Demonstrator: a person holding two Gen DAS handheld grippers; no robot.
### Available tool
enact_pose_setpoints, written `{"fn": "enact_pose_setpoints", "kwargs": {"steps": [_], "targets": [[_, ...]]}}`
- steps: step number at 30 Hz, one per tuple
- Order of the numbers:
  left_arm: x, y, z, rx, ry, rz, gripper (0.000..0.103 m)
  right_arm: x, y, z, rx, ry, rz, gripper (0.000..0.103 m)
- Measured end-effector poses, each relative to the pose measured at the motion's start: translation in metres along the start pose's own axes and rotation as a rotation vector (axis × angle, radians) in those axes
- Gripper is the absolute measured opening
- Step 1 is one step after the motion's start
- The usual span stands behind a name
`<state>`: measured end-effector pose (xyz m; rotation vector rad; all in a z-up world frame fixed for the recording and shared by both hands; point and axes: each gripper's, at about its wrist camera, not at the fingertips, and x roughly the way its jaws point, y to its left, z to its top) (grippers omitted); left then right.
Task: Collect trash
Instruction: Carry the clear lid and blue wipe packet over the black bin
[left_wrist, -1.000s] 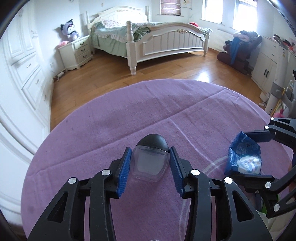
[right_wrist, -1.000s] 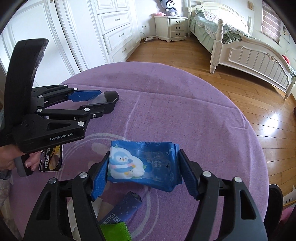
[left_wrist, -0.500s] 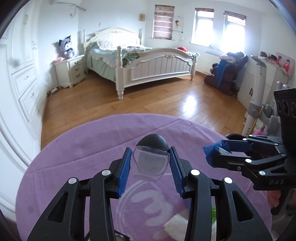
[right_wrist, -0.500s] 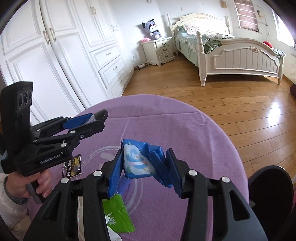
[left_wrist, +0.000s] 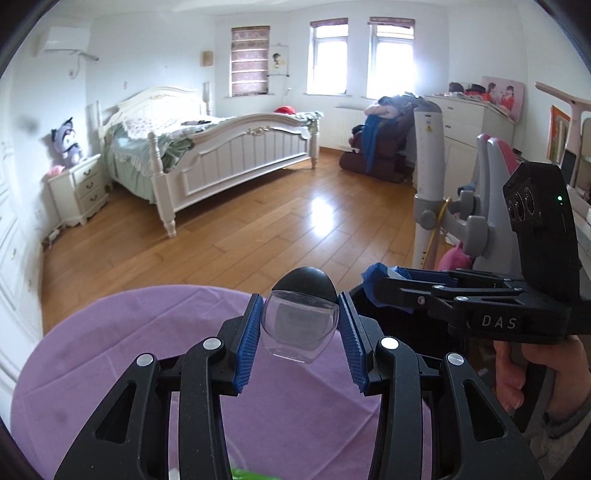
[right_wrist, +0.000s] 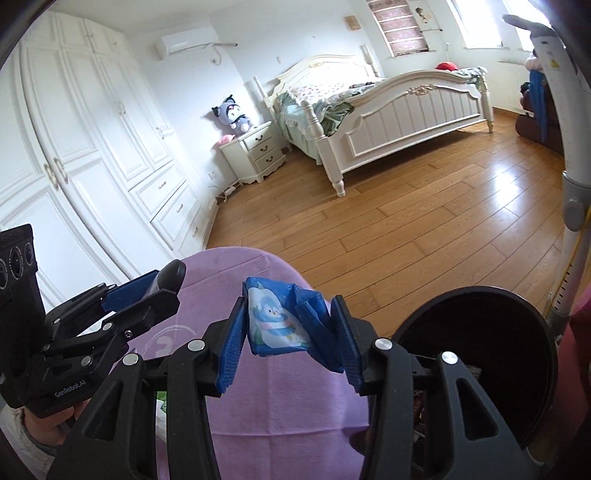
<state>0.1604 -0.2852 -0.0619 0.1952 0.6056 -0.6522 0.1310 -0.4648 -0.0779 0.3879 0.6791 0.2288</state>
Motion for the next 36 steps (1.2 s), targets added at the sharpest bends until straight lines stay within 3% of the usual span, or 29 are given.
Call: {"fn": "enact_pose_setpoints", "kwargs": {"steps": [9, 18, 36], "targets": [[0.042, -0.061, 0.006, 0.069, 0.044, -0.065, 0.042, -0.015, -0.074, -0.016, 0.144, -0.011, -0.062, 0.045], [0.079, -0.097, 0.001, 0.099, 0.105, -0.114, 0.042, -0.028, -0.124, -0.044, 0.237, 0.007, -0.107, 0.045], [0.110, -0.131, -0.005, 0.142, 0.170, -0.146, 0.042, -0.033, -0.165, -0.061, 0.302, 0.026, -0.119, 0.045]]}}
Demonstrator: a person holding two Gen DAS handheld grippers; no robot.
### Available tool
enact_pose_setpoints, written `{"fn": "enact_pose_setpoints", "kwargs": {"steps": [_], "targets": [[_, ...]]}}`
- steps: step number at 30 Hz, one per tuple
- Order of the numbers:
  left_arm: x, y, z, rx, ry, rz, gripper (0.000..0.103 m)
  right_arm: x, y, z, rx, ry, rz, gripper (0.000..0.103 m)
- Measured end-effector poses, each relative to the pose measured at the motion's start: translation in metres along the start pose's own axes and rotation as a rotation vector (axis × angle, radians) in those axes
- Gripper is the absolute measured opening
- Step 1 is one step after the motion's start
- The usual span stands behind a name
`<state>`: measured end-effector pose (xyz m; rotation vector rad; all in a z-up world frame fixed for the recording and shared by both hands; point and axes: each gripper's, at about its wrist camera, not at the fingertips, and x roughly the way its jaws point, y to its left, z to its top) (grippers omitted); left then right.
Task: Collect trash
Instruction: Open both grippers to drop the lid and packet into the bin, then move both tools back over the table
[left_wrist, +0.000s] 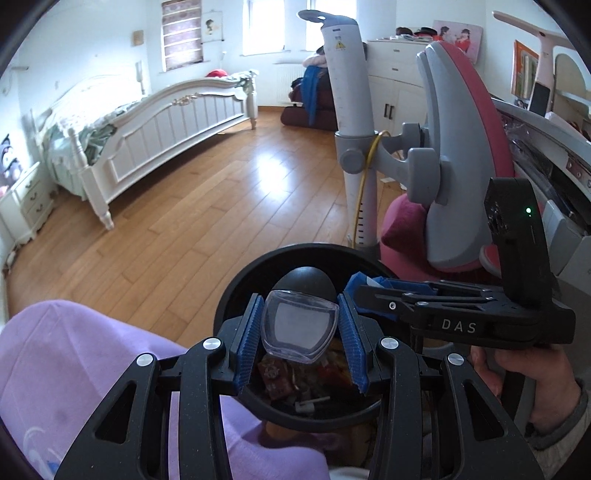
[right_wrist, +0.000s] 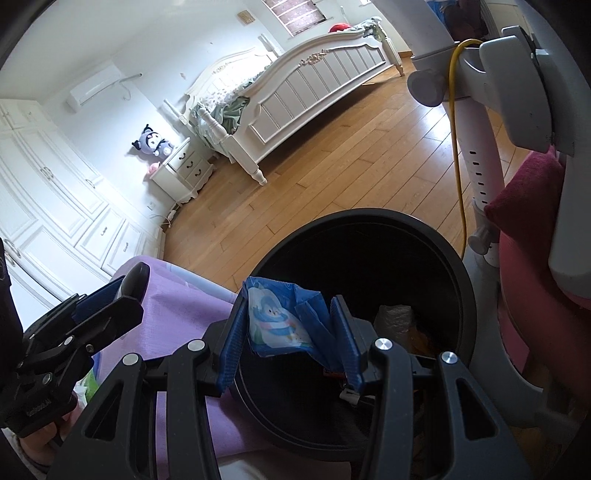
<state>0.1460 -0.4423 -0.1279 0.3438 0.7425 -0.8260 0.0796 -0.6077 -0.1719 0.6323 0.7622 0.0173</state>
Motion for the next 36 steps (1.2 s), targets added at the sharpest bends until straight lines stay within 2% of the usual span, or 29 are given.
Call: {"fn": "enact_pose_setpoints", "kwargs": {"steps": [12, 15, 16, 18, 22, 23, 30, 36], "targets": [[0.011, -0.006, 0.001, 0.006, 0.021, -0.013, 0.042, 0.005, -0.010, 0.000, 0.024, 0.020, -0.009, 0.045], [0.015, -0.008, 0.001, 0.013, 0.040, -0.015, 0.043, 0.005, -0.013, 0.001, 0.059, 0.025, -0.011, 0.052], [0.015, -0.008, 0.001, 0.019, 0.042, -0.004, 0.047, 0.005, -0.015, 0.001, 0.076, 0.025, -0.012, 0.059], [0.010, -0.010, 0.001, 0.026, 0.017, 0.032, 0.077, 0.002, -0.016, 0.001, 0.092, 0.019, -0.011, 0.064], [-0.002, -0.010, 0.004, 0.026, -0.013, 0.055, 0.087, -0.004, -0.011, -0.001, 0.101, 0.003, -0.002, 0.082], [-0.005, -0.010, 0.004, 0.027, -0.018, 0.064, 0.091, -0.005, -0.011, -0.001, 0.110, -0.001, 0.006, 0.084], [-0.039, 0.001, -0.003, 0.004, -0.062, 0.096, 0.094, -0.007, 0.008, -0.007, 0.109, 0.015, 0.030, 0.084], [-0.088, 0.035, -0.027, -0.076, -0.092, 0.132, 0.094, 0.001, 0.057, -0.019, 0.033, 0.057, 0.070, 0.084]]}}
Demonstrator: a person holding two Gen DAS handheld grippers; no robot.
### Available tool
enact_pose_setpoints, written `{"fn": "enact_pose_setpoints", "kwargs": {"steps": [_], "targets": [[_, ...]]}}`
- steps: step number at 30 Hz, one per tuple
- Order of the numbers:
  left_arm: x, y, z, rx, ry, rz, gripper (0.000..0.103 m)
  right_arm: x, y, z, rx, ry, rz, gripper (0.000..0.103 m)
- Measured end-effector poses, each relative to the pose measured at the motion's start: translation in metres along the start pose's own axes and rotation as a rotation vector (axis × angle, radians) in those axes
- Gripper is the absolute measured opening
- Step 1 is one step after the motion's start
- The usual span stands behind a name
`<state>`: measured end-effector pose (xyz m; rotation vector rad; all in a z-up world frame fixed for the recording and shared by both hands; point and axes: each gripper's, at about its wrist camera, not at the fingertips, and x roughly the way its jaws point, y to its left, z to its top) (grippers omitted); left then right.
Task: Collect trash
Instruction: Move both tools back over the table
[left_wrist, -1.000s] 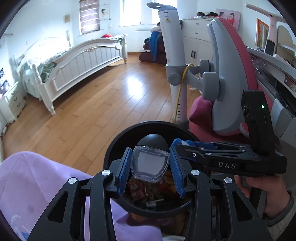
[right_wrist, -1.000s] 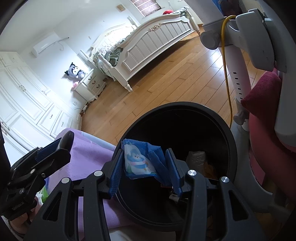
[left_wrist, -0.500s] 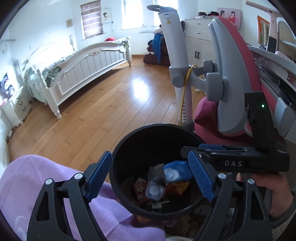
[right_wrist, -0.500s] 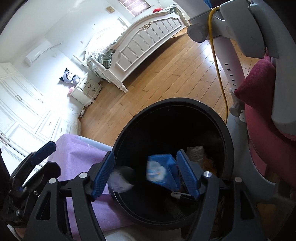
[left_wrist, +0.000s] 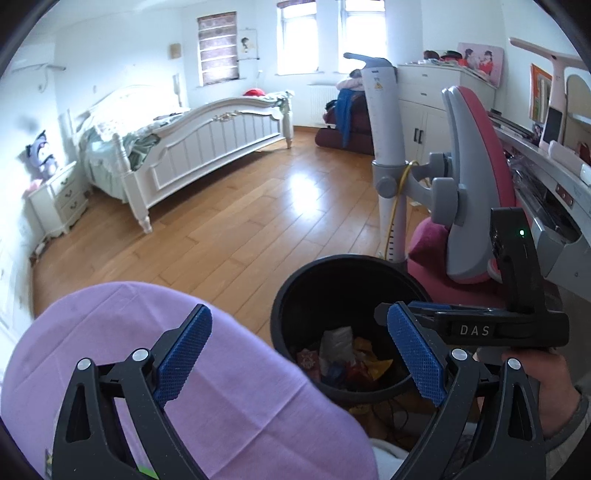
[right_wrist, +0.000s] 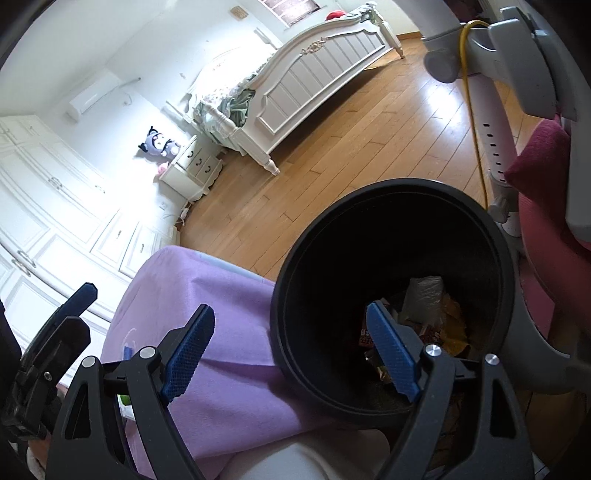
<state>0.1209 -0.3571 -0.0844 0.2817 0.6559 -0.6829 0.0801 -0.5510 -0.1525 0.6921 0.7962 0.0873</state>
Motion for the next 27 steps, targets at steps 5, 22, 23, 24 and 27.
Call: {"fn": "enact_pose_setpoints", "kwargs": {"steps": [5, 22, 23, 24, 27], "targets": [[-0.044, 0.052, -0.024, -0.079, -0.024, 0.072, 0.094, 0.016, 0.055, -0.014, -0.103, 0.050, 0.041, 0.086], [-0.132, 0.256, -0.170, -0.273, 0.206, 0.296, 0.098, 0.061, 0.219, -0.088, -0.520, 0.228, 0.141, 0.086], [-0.130, 0.261, -0.177, -0.278, 0.222, 0.290, 0.098, 0.064, 0.226, -0.093, -0.549, 0.239, 0.141, 0.085], [-0.126, 0.264, -0.182, -0.283, 0.235, 0.285, 0.098, 0.067, 0.233, -0.099, -0.576, 0.248, 0.139, 0.085], [-0.121, 0.273, -0.191, -0.274, 0.253, 0.266, 0.098, 0.076, 0.251, -0.117, -0.660, 0.274, 0.117, 0.085]]}}
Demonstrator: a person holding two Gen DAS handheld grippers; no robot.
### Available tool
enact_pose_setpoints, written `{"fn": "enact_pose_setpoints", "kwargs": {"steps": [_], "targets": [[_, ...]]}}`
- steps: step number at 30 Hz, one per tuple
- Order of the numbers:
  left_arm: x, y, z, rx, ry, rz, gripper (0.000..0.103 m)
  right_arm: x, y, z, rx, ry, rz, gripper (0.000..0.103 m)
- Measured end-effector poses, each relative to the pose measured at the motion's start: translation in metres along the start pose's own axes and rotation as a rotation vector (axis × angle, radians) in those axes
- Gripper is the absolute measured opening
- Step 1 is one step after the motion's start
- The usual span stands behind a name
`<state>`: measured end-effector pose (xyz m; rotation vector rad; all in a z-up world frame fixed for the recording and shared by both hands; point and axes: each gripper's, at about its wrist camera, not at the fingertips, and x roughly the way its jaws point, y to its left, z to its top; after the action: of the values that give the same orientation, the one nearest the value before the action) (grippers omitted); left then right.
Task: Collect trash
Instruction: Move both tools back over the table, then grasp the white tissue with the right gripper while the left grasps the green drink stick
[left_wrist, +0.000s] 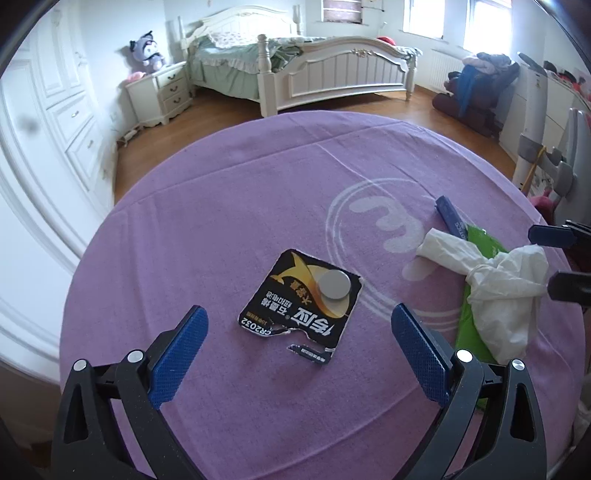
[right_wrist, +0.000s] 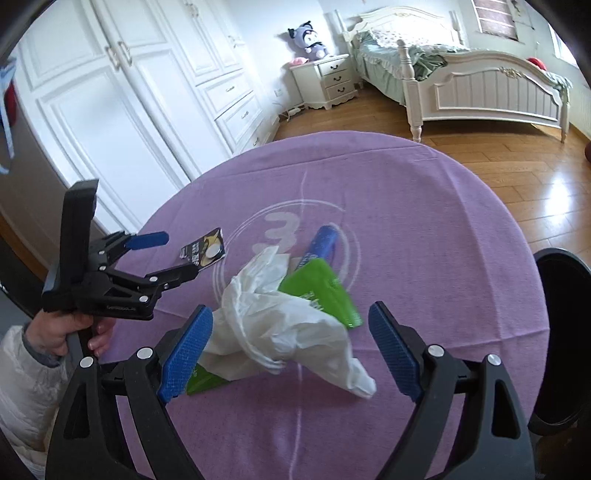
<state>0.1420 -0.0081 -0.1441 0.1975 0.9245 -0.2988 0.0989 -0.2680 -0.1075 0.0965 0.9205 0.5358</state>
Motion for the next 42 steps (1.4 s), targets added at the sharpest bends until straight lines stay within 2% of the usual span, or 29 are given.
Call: {"fn": "enact_pose_setpoints", "kwargs": {"steps": [3, 4, 5, 7, 8, 11, 15, 19, 20, 21, 24, 29, 32, 34, 36, 37, 38, 42], "targets": [[0.010, 0.000, 0.002, 0.002, 0.039, -0.012, 0.093, 0.012, 0.016, -0.004, -0.067, 0.023, -0.046, 0.084], [0.012, 0.000, 0.004, 0.000, 0.043, -0.016, 0.092, 0.016, 0.019, -0.005, -0.082, 0.040, -0.052, 0.078], [0.014, -0.003, 0.004, 0.001, 0.050, -0.022, 0.091, 0.021, 0.022, -0.005, -0.094, 0.059, -0.063, 0.065], [0.017, -0.004, 0.007, 0.018, 0.053, -0.019, 0.088, 0.023, 0.024, -0.004, -0.115, 0.057, -0.092, 0.052], [0.018, -0.004, 0.009, 0.020, 0.050, -0.022, 0.085, 0.023, 0.023, -0.002, -0.114, 0.057, -0.087, 0.041], [0.023, -0.006, 0.015, 0.019, 0.035, -0.023, 0.078, 0.019, 0.020, 0.003, -0.100, 0.043, -0.075, 0.022], [0.026, -0.010, 0.021, 0.024, -0.006, -0.024, 0.061, 0.008, 0.017, 0.009, -0.077, 0.001, -0.058, 0.017], [0.025, -0.010, 0.022, 0.016, -0.014, -0.033, 0.060, -0.013, 0.010, 0.010, -0.025, -0.073, -0.042, 0.017], [0.024, -0.009, 0.022, 0.010, -0.019, -0.048, 0.052, -0.019, 0.007, 0.010, -0.009, -0.091, -0.037, 0.017], [0.023, -0.008, 0.021, 0.005, -0.026, -0.064, 0.002, -0.025, 0.002, 0.011, 0.005, -0.109, -0.034, 0.017], [0.019, -0.004, 0.021, -0.067, -0.021, -0.121, 0.003, -0.039, -0.013, 0.016, 0.046, -0.159, -0.031, 0.017], [0.006, -0.020, 0.028, -0.044, -0.045, -0.103, 0.003, -0.056, -0.042, 0.016, 0.113, -0.208, -0.032, 0.017], [0.011, -0.029, 0.033, -0.039, -0.020, -0.113, 0.003, -0.061, -0.058, 0.012, 0.149, -0.224, -0.030, 0.017], [0.018, -0.037, 0.039, -0.030, -0.004, -0.090, 0.019, -0.063, -0.066, 0.008, 0.173, -0.224, -0.023, 0.017], [0.023, -0.046, 0.048, -0.028, -0.022, -0.041, 0.080, -0.062, -0.071, 0.004, 0.186, -0.221, -0.014, 0.017], [0.023, -0.051, 0.052, -0.027, -0.046, -0.024, 0.084, -0.062, -0.072, 0.002, 0.190, -0.219, -0.011, 0.017], [0.026, -0.056, 0.056, -0.019, -0.050, -0.028, 0.084, -0.062, -0.074, -0.001, 0.193, -0.216, -0.008, 0.017], [0.034, -0.083, 0.066, 0.022, -0.030, -0.093, 0.084, -0.061, -0.084, -0.008, 0.208, -0.204, -0.003, 0.017]]}}
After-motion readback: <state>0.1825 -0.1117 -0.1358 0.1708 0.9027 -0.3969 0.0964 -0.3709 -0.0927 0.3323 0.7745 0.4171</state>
